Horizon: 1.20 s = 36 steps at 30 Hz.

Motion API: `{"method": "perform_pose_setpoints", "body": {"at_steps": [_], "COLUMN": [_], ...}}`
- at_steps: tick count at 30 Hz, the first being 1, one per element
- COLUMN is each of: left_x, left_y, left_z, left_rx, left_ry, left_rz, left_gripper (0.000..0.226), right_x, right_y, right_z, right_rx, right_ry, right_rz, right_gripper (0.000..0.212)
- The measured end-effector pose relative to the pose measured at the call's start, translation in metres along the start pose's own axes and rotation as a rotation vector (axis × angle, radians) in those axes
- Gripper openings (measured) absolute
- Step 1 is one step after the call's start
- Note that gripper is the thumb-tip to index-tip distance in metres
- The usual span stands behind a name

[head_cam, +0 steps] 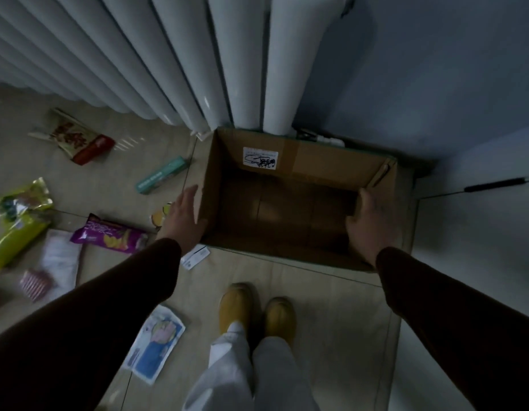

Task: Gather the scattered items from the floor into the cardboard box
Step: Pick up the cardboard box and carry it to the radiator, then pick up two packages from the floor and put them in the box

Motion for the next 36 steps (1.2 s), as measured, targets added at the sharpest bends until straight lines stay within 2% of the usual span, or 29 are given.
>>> {"method": "perform_pose_setpoints", "body": {"at_steps": [7,17,21,25,36], "left_x": [0.029,0.171,0.246,0.319,0.506], "left_y": [-0.075,-0.222,-0.301,-0.368,-0.510], "left_z": [-0.034,-0.094,-0.098,-0.096,-0.058], "left_rx": [-0.057,-0.195,-0.156,-0.133,-0.062], "left_ry": [-0.004,0.011,-0.009,0.019,-0.081], "left_rz": [0.065,0.008,-0.046,-0.141,-0.427], "left_gripper": [0.082,0.074,0.074,0.075,0.069], "right_x": [0.111,0.254,0.285,0.305,0.348], "right_y": [-0.060,-0.226,-0.306,-0.372,-0.519], "right_z": [0.017,0.094,0.144,0.195,0.329], "right_rx": [0.112,0.140,0.193,0.238,0.415], "right_ry": [-0.144,-0.248,-0.313,-0.337,-0.497], "right_rz": [-0.278,-0.508,-0.557,-0.600,-0.730], "right_gripper": [0.062,0.057,0.052,0.056,0.053]}}
Point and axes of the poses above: each hand's wrist, its own y-axis towards the middle knuckle, its own z-axis out of the palm, x = y × z, the point moved 4 cm from there along y, towards the middle knuckle, and after that the axes turned 2 degrees about x, right-handed, at the moved point
